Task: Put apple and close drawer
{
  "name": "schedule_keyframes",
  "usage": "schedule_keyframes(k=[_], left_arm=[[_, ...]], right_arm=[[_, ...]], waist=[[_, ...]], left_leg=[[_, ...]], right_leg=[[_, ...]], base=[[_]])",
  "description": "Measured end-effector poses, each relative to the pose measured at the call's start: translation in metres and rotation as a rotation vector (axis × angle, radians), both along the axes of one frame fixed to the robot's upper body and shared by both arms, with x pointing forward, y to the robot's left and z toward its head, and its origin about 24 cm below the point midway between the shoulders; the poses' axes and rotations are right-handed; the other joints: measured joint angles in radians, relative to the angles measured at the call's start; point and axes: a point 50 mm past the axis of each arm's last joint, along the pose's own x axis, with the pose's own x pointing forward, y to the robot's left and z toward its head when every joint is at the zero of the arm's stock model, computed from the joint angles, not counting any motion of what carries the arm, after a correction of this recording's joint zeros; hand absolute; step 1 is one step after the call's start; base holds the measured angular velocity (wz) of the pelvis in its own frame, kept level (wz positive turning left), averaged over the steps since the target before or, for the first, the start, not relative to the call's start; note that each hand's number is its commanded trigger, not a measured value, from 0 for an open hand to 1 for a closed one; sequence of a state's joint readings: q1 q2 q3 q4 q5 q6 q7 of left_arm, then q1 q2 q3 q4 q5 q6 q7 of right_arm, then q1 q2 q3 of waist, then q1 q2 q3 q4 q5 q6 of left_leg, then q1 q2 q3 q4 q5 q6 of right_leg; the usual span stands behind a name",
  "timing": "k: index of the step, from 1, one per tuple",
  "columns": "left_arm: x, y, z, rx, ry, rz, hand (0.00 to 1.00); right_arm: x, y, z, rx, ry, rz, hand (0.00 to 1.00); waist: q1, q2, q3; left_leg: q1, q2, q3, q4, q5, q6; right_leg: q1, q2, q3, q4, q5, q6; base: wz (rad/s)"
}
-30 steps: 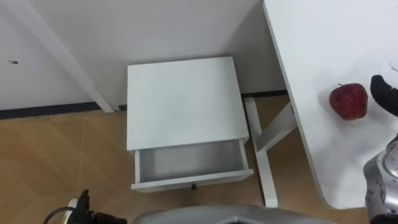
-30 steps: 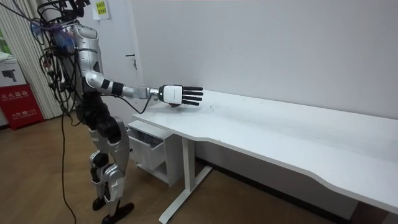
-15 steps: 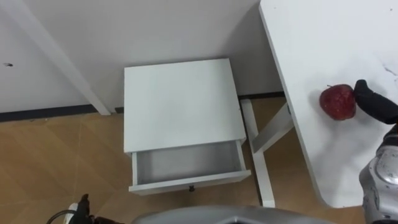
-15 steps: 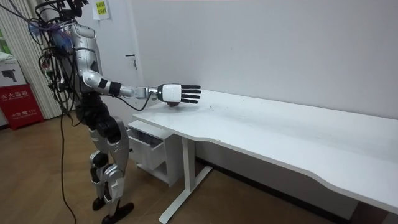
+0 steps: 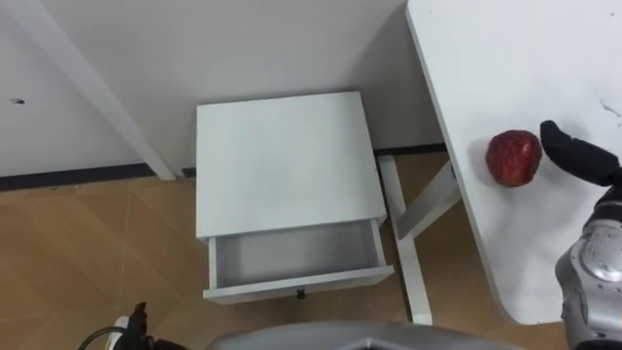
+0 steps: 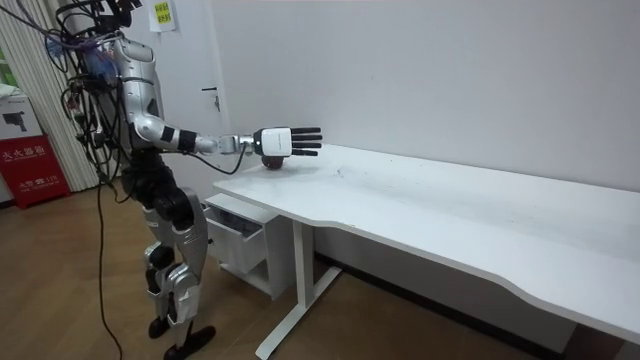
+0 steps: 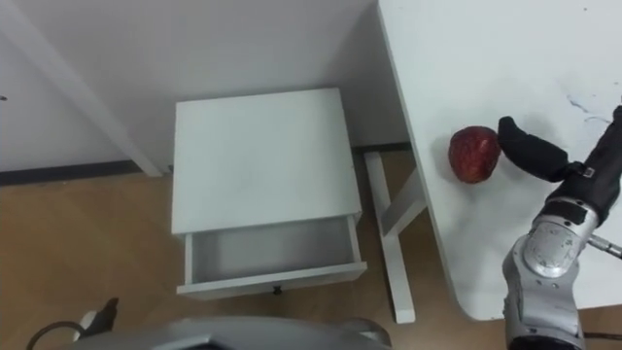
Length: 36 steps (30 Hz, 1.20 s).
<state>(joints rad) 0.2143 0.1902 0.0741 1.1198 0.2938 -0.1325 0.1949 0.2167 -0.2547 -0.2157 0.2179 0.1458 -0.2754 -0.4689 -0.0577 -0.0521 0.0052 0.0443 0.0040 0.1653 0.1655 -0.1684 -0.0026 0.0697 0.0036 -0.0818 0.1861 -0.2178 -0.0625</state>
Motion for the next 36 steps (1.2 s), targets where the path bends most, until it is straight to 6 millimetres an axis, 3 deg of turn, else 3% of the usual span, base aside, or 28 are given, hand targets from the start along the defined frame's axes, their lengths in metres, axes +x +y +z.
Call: schedule_keyframes(k=[11, 19, 23, 32, 36], left_arm=[[0.010, 0.000, 0.002, 0.017, -0.035, -0.002, 0.00], [0.005, 0.001, 0.001, 0.019, -0.021, 0.003, 0.00], [0.002, 0.001, 0.001, 0.019, -0.014, 0.002, 0.00], [0.002, 0.000, 0.001, 0.018, -0.014, 0.001, 0.00], [0.001, 0.000, 0.001, 0.023, -0.012, -0.001, 0.00]], right_arm=[[0.006, 0.008, 0.008, -0.024, -0.041, 0.045, 0.00], [0.007, 0.014, 0.006, -0.050, -0.021, 0.079, 0.00], [0.009, 0.019, 0.005, -0.064, -0.008, 0.113, 0.00], [0.011, 0.042, -0.007, -0.044, 0.061, 0.294, 0.00], [-0.005, 0.045, -0.021, -0.089, 0.175, 0.356, 0.00]], waist=[[0.011, 0.008, -0.0013], [0.013, 0.018, -0.0103], [0.020, 0.019, -0.0108], [0.028, 0.012, -0.0081], [0.028, 0.006, -0.0089]], left_leg=[[-0.002, 0.000, 0.001, -0.001, 0.000, 0.000], [0.001, 0.000, 0.000, -0.001, 0.000, 0.000], [0.003, 0.001, 0.001, -0.001, 0.000, 0.000], [-0.001, 0.001, 0.012, -0.002, 0.000, 0.000], [-0.006, 0.001, 0.012, -0.002, 0.000, 0.000]], right_leg=[[-0.002, 0.000, 0.000, -0.001, 0.000, 0.000], [-0.001, -0.001, 0.005, 0.001, 0.000, 0.000], [-0.002, 0.001, 0.011, 0.002, 0.000, 0.000], [-0.005, -0.001, 0.016, -0.004, 0.000, 0.000], [-0.001, -0.002, 0.008, -0.012, 0.000, 0.000]], base=[[0.00], [0.00], [-0.05], [-0.01], [0.06]])
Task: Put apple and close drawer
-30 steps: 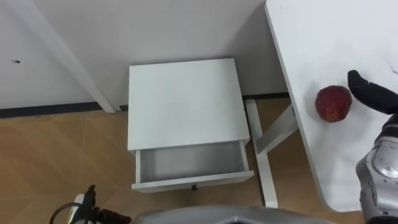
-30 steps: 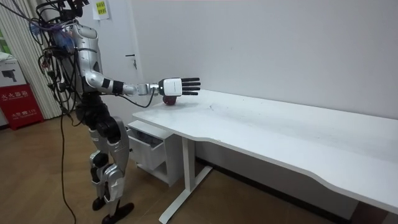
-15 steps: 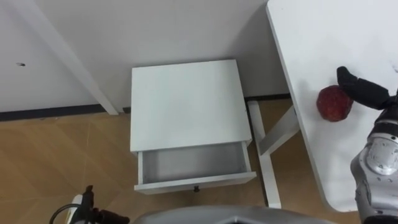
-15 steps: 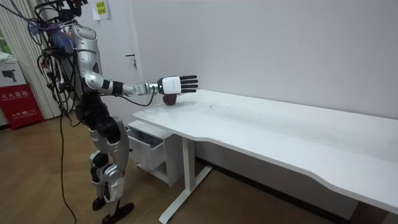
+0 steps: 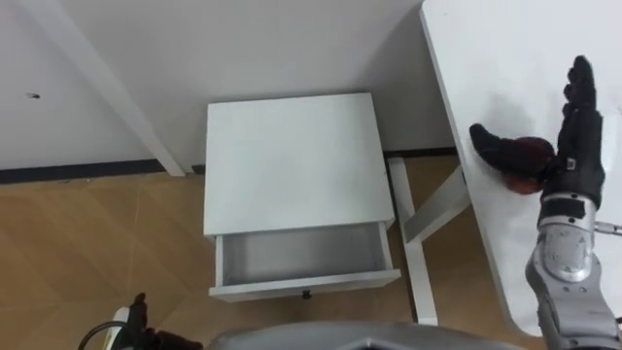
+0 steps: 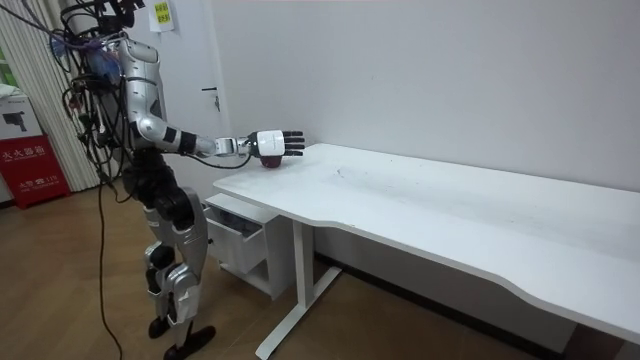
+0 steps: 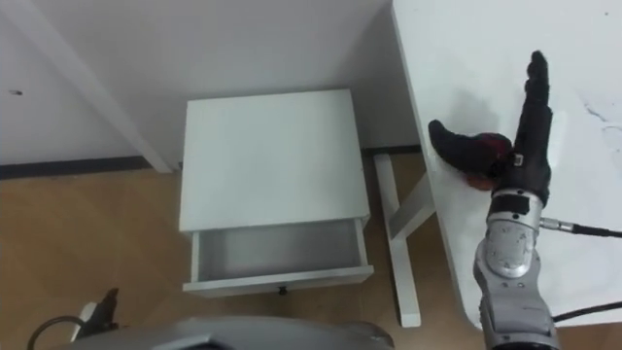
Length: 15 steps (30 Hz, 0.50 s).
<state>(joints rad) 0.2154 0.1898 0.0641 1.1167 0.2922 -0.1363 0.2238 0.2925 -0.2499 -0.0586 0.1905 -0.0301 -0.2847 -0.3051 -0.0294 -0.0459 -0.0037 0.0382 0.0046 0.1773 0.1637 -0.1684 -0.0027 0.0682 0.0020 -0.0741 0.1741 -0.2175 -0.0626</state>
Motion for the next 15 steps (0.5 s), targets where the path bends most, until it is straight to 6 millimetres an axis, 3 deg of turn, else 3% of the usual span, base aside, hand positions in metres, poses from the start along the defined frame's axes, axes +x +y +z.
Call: schedule_keyframes(k=[2, 3, 4, 5, 6, 15], left_arm=[[0.000, 0.001, 0.000, 0.012, -0.004, 0.004, 0.00], [0.000, 0.001, 0.000, 0.012, -0.003, 0.005, 0.00], [0.003, 0.000, 0.000, 0.013, -0.010, -0.005, 0.00], [0.005, -0.001, 0.000, 0.014, -0.014, -0.011, 0.00], [0.005, -0.002, 0.000, 0.014, -0.015, -0.014, 0.00], [0.012, -0.003, 0.002, 0.032, -0.059, -0.021, 0.00]], right_arm=[[-0.007, 0.002, -0.009, -0.007, 0.055, 0.017, 0.00], [-0.007, 0.002, -0.011, -0.010, 0.066, 0.019, 0.05], [-0.007, 0.003, -0.012, -0.026, 0.070, 0.031, 0.29], [-0.007, 0.003, -0.014, -0.026, 0.075, 0.036, 0.78], [-0.007, 0.003, -0.016, -0.025, 0.080, 0.039, 1.00], [-0.011, -0.006, -0.024, -0.025, 0.068, -0.025, 1.00]], waist=[[-0.001, 0.000, 0.0011], [-0.003, -0.001, 0.0012], [-0.009, 0.000, 0.0007], [-0.014, -0.001, 0.0001], [-0.014, -0.002, 0.0000], [-0.020, 0.000, -0.0006]], left_leg=[[0.000, 0.001, 0.000, -0.002, 0.000, 0.000], [0.000, 0.002, 0.000, -0.002, 0.000, 0.000], [0.001, 0.004, 0.000, -0.002, 0.000, 0.000], [0.002, 0.005, 0.000, -0.002, 0.000, 0.000], [0.003, 0.006, 0.000, -0.003, 0.000, 0.000], [0.014, 0.008, 0.005, -0.005, -0.002, 0.003]], right_leg=[[0.000, 0.000, -0.005, 0.000, 0.000, 0.000], [0.000, 0.000, -0.006, 0.000, 0.000, 0.000], [0.000, 0.000, -0.005, 0.000, 0.000, 0.000], [0.002, 0.000, -0.006, 0.000, 0.000, 0.000], [0.002, 0.000, -0.005, 0.001, 0.000, 0.000], [0.003, 0.002, 0.006, 0.011, 0.001, 0.001]], base=[[0.00], [0.00], [0.00], [0.00], [0.00], [-0.02]])
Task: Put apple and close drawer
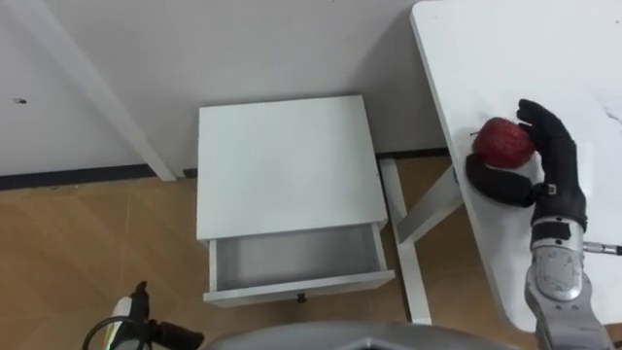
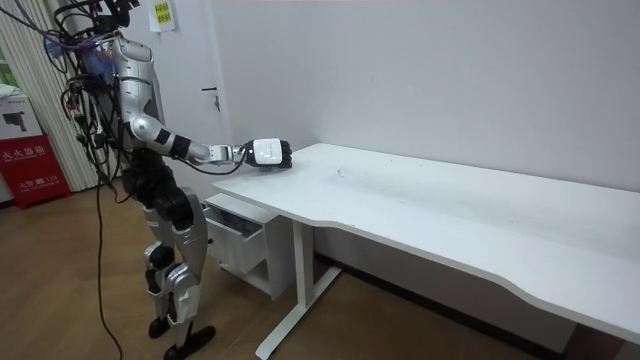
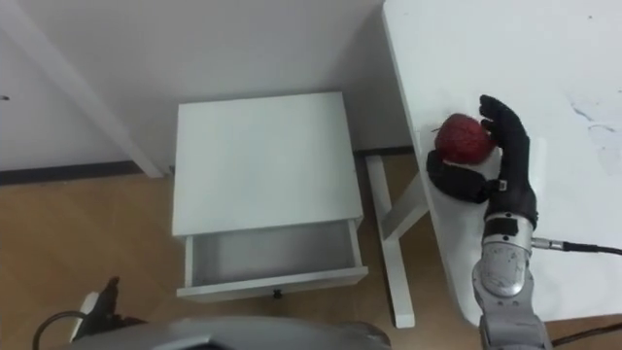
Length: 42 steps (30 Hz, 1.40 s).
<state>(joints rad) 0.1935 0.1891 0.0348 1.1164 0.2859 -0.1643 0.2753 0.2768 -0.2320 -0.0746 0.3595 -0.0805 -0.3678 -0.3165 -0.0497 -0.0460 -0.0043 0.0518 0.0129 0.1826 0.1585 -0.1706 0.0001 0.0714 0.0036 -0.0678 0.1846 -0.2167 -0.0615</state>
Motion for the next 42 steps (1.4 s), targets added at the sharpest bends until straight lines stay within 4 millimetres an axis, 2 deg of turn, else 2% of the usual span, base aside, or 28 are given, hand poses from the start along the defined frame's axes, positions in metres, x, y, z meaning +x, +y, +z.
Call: schedule_keyframes(k=[9, 14, 23, 26, 28, 30, 33, 35, 36, 37, 39, 42], left_arm=[[-0.008, 0.002, 0.000, 0.034, 0.005, 0.016, 0.00], [-0.010, 0.002, 0.001, 0.034, 0.001, 0.015, 0.00], [-0.007, -0.001, 0.000, 0.011, 0.006, -0.007, 0.00], [-0.001, -0.006, -0.001, -0.014, 0.009, -0.045, 0.00], [0.006, -0.008, -0.001, -0.026, -0.002, -0.060, 0.00], [0.009, -0.008, -0.001, -0.030, -0.005, -0.064, 0.00], [0.008, -0.010, -0.003, -0.042, 0.015, -0.085, 0.00], [0.011, -0.015, -0.004, -0.066, 0.026, -0.119, 0.00], [0.011, -0.016, -0.004, -0.074, 0.028, -0.127, 0.00], [0.016, -0.017, -0.004, -0.083, 0.026, -0.144, 0.00], [0.020, -0.019, -0.004, -0.100, 0.024, -0.157, 0.00], [0.019, -0.022, -0.005, -0.125, 0.041, -0.177, 0.00]], right_arm=[[-0.008, -0.005, -0.004, 0.010, -0.006, -0.048, 1.00], [-0.009, -0.005, -0.004, 0.001, -0.008, -0.049, 1.00], [-0.006, -0.003, -0.002, -0.064, 0.010, -0.009, 1.00], [-0.005, -0.001, -0.003, -0.070, 0.022, 0.005, 1.00], [-0.002, 0.001, -0.002, -0.085, 0.034, 0.022, 1.00], [0.001, 0.009, -0.001, -0.083, 0.034, 0.056, 1.00], [0.012, 0.040, -0.001, -0.042, 0.026, 0.203, 1.00], [0.015, 0.066, -0.006, -0.033, 0.078, 0.370, 1.00], [0.016, 0.073, -0.009, -0.031, 0.102, 0.413, 1.00], [0.010, 0.083, -0.019, -0.018, 0.178, 0.480, 1.00], [0.000, 0.094, -0.031, -0.001, 0.283, 0.565, 1.00], [-0.003, 0.106, -0.035, -0.009, 0.335, 0.672, 1.00]], waist=[[-0.004, 0.008, -0.0098], [-0.005, 0.011, -0.0119], [-0.002, 0.011, -0.0117], [0.001, 0.008, -0.0100], [0.015, 0.004, -0.0073], [0.028, 0.002, -0.0063], [0.031, 0.002, -0.0039], [0.040, -0.002, 0.0009], [0.047, -0.003, 0.0021], [0.060, -0.004, 0.0036], [0.083, 0.005, 0.0120], [0.088, 0.027, 0.0193]], left_leg=[[-0.003, -0.004, -0.005, 0.006, -0.002, 0.002], [-0.005, -0.005, -0.007, 0.006, -0.002, 0.002], [-0.005, -0.007, -0.009, 0.006, -0.002, 0.002], [-0.004, -0.007, -0.018, 0.006, -0.002, 0.002], [-0.005, -0.005, -0.020, 0.006, -0.002, 0.002], [-0.006, -0.005, -0.020, 0.006, -0.002, 0.002], [-0.007, -0.006, -0.020, 0.006, -0.002, 0.002], [-0.014, -0.009, -0.024, 0.007, -0.002, 0.002], [-0.016, -0.009, -0.026, 0.007, -0.002, 0.002], [-0.024, -0.009, -0.033, 0.008, -0.002, 0.003], [-0.034, -0.010, -0.048, 0.011, -0.003, 0.005], [-0.074, -0.013, -0.060, 0.030, -0.005, 0.008]], right_leg=[[0.001, -0.001, -0.003, -0.002, 0.000, 0.000], [0.003, -0.001, -0.005, -0.013, 0.000, 0.000], [0.007, -0.001, -0.014, -0.012, 0.000, 0.000], [0.010, -0.001, -0.017, -0.012, 0.000, 0.000], [0.009, 0.000, -0.017, -0.012, 0.001, 0.000], [0.006, 0.001, -0.017, -0.013, 0.001, -0.001], [0.004, 0.000, -0.018, -0.014, 0.001, -0.001], [0.000, -0.002, -0.025, -0.015, 0.001, 0.000], [-0.001, -0.002, -0.027, -0.015, 0.002, 0.001], [-0.003, -0.003, -0.032, -0.016, 0.003, 0.003], [-0.006, -0.007, -0.048, -0.016, 0.004, 0.004], [-0.023, -0.012, -0.073, -0.014, 0.006, 0.008]], base=[[0.00], [0.01], [0.00], [0.03], [0.02], [-0.05], [0.01], [0.09], [0.12], [0.14], [0.23], [0.19]])
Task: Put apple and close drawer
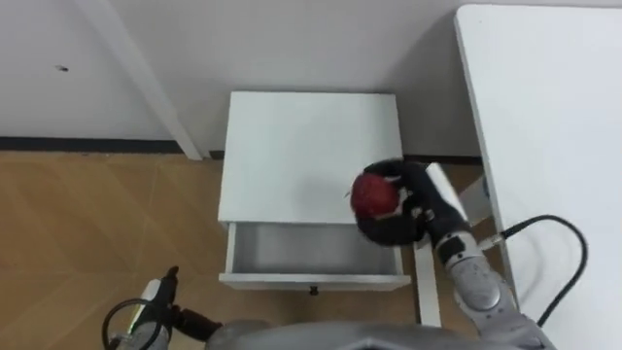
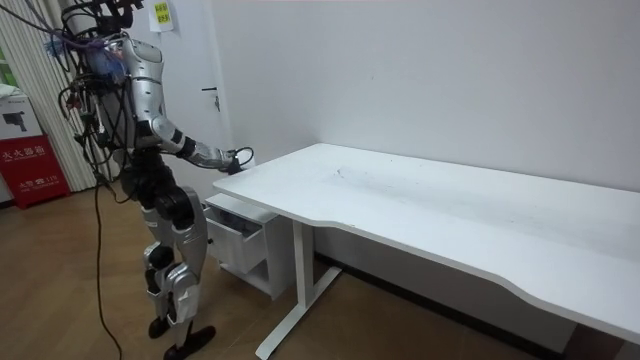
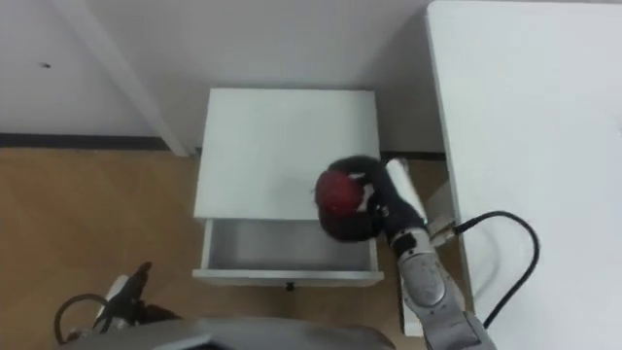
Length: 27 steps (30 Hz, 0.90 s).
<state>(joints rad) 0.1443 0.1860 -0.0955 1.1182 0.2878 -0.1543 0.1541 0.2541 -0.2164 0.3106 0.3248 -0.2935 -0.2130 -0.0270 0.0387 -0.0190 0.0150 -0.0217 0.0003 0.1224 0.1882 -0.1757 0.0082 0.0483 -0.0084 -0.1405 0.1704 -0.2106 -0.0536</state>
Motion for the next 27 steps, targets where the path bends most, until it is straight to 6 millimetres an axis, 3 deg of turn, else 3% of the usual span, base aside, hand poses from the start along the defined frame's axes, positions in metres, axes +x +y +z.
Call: schedule_keyframes(k=[4, 14, 15, 16, 17, 27], left_arm=[[-0.007, -0.001, -0.002, -0.012, 0.057, -0.024, 0.00], [-0.014, 0.001, -0.004, 0.010, 0.110, -0.039, 0.00], [-0.015, 0.001, -0.004, 0.014, 0.118, -0.043, 0.00], [-0.017, 0.001, -0.005, 0.016, 0.125, -0.043, 0.00], [-0.017, 0.001, -0.005, 0.016, 0.128, -0.043, 0.00], [-0.017, 0.001, -0.005, 0.017, 0.126, -0.044, 0.00]], right_arm=[[0.001, 0.005, -0.001, -0.029, 0.032, 0.087, 1.00], [0.008, 0.006, 0.002, -0.063, 0.017, 0.114, 1.00], [0.007, 0.007, 0.002, -0.064, 0.017, 0.115, 0.75], [0.006, 0.007, 0.002, -0.067, 0.020, 0.121, 0.18], [0.006, 0.008, 0.001, -0.068, 0.021, 0.123, 0.00], [0.006, 0.008, 0.001, -0.066, 0.020, 0.123, 0.00]], waist=[[0.025, -0.001, -0.0056], [0.027, -0.017, -0.0102], [0.025, -0.019, -0.0099], [0.025, -0.021, -0.0100], [0.026, -0.022, -0.0105], [0.026, -0.020, -0.0095]], left_leg=[[-0.007, -0.001, -0.018, 0.000, 0.000, 0.000], [-0.032, -0.007, -0.048, 0.007, 0.001, 0.001], [-0.038, -0.008, -0.051, 0.012, 0.001, 0.002], [-0.038, -0.009, -0.053, 0.012, 0.001, 0.002], [-0.038, -0.010, -0.054, 0.012, 0.001, 0.002], [-0.057, -0.013, -0.074, 0.034, 0.004, 0.006]], right_leg=[[-0.010, 0.001, -0.012, 0.000, 0.000, 0.000], [-0.012, -0.004, -0.056, -0.001, 0.000, 0.000], [-0.015, -0.005, -0.058, -0.002, 0.000, 0.000], [-0.015, -0.006, -0.058, -0.001, 0.000, 0.001], [-0.014, -0.006, -0.059, -0.001, 0.000, 0.001], [-0.013, -0.010, -0.084, 0.000, 0.001, 0.001]], base=[[0.09], [0.10], [0.05], [0.05], [0.04], [0.06]])
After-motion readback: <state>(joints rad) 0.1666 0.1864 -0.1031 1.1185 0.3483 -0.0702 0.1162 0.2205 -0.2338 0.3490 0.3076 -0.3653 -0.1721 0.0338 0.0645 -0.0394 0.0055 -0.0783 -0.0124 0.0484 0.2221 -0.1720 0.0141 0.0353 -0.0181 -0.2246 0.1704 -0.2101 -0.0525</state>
